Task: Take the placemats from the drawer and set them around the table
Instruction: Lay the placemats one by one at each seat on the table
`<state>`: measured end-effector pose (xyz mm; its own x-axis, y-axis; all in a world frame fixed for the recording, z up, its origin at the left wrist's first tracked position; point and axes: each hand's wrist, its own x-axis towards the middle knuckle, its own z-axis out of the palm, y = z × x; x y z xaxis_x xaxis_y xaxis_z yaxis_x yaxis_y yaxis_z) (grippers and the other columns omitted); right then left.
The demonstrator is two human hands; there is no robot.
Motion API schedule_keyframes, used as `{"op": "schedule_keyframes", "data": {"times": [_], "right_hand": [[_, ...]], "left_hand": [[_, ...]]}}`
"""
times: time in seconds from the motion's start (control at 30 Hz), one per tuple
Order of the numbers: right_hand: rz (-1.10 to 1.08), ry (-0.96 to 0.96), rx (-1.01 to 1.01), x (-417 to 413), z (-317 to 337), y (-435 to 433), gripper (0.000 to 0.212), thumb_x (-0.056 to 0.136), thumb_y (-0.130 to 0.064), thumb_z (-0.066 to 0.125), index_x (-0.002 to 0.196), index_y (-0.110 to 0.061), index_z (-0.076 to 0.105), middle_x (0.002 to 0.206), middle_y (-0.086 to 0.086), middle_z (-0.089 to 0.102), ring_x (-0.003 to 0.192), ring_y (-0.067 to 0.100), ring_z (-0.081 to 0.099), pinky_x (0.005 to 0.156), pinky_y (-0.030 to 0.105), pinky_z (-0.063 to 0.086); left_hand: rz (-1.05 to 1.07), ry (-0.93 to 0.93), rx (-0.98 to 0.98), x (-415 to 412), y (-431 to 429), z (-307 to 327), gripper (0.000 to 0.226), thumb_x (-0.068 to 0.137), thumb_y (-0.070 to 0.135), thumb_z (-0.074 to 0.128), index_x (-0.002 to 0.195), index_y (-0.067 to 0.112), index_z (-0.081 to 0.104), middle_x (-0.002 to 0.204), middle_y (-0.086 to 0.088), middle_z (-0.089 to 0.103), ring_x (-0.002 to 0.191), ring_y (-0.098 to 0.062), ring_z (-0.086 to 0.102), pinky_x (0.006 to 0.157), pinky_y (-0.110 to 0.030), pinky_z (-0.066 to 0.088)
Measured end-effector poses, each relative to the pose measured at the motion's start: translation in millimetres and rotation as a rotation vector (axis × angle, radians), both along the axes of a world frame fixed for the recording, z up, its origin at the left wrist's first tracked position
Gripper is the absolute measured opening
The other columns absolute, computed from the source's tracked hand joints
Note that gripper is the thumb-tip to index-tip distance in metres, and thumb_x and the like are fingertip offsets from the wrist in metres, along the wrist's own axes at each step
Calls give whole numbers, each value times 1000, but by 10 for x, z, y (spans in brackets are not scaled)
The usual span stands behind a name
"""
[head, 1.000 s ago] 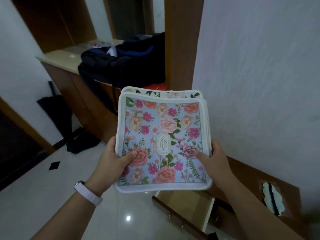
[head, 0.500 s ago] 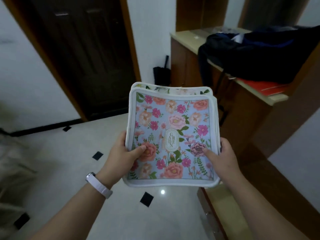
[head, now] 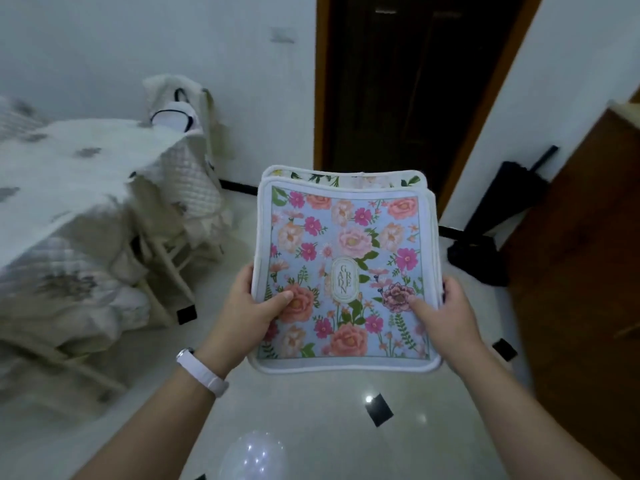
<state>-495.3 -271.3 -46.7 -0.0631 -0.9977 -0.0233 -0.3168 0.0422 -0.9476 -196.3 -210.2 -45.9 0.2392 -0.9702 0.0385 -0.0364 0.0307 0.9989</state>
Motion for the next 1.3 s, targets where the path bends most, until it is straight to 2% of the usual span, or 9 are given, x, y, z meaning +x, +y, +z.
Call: {"op": "schedule_keyframes", "data": {"times": [0.2,0.3,0.4,0.5,0.63,0.8,0.97,1.23,1.3], "right_hand": [[234,40,13,1579,-12,-227,30,84,-19,74,94,-37,53,84,0,70,61,17,72,46,32,58],[355,55,-2,2318,-34,-234,32,82,-21,75,91,-43,54,82,-3,71,60,12,71,44,25,54],[490,67,4,2971,-44,-201,34,81,-25,77,89,-48,53,82,-8,71,67,9,73,49,27,58],[622,89,2,3572,-57,-143,36,81,-25,77,87,-50,52,80,-11,71,65,7,72,48,25,57],[798,98,14,4329,-146,-9,35,80,-25,78,91,-47,54,81,-6,70,65,10,71,49,31,59],[999,69,73,5244,-348,177,31,83,-19,76,97,-33,53,90,-4,70,69,6,71,46,29,56],[1144,26,138,6135,-494,220,33,81,-18,78,97,-33,53,92,-3,70,70,4,71,45,25,54],[1309,27,236,7484,-595,55,32,84,-22,78,104,-31,54,93,-3,72,71,10,73,58,38,62],[1356,15,230,7789,-541,150,33,84,-19,77,107,-26,53,95,-1,72,69,8,73,55,32,61]], "left_hand": [[247,38,-3,1378,462,-64,43,82,12,79,114,33,60,107,9,74,94,-14,74,70,-25,60],[388,46,-9,1906,817,-136,42,82,12,79,112,36,62,108,8,74,94,-15,74,73,-30,61],[518,69,-15,2321,1192,-198,42,82,11,79,108,40,65,111,4,74,96,-19,74,78,-38,61],[643,78,-6,2628,1571,-248,41,81,17,80,108,42,64,114,1,73,97,-19,74,76,-35,61],[822,80,30,2950,2043,-302,42,81,21,80,107,48,63,109,8,74,94,-15,74,72,-29,61],[1015,97,99,3341,2485,-397,40,80,22,81,110,40,62,107,4,75,93,-21,75,73,-37,62],[1162,94,141,3808,2620,-434,39,82,19,80,112,36,61,105,2,75,91,-22,75,69,-34,62],[1263,-52,219,4746,2478,-206,41,84,16,78,100,51,62,102,12,75,87,-12,75,66,-23,60],[1305,-74,231,4889,2554,-125,41,84,17,78,101,51,61,103,13,75,87,-11,75,66,-23,60]]}}
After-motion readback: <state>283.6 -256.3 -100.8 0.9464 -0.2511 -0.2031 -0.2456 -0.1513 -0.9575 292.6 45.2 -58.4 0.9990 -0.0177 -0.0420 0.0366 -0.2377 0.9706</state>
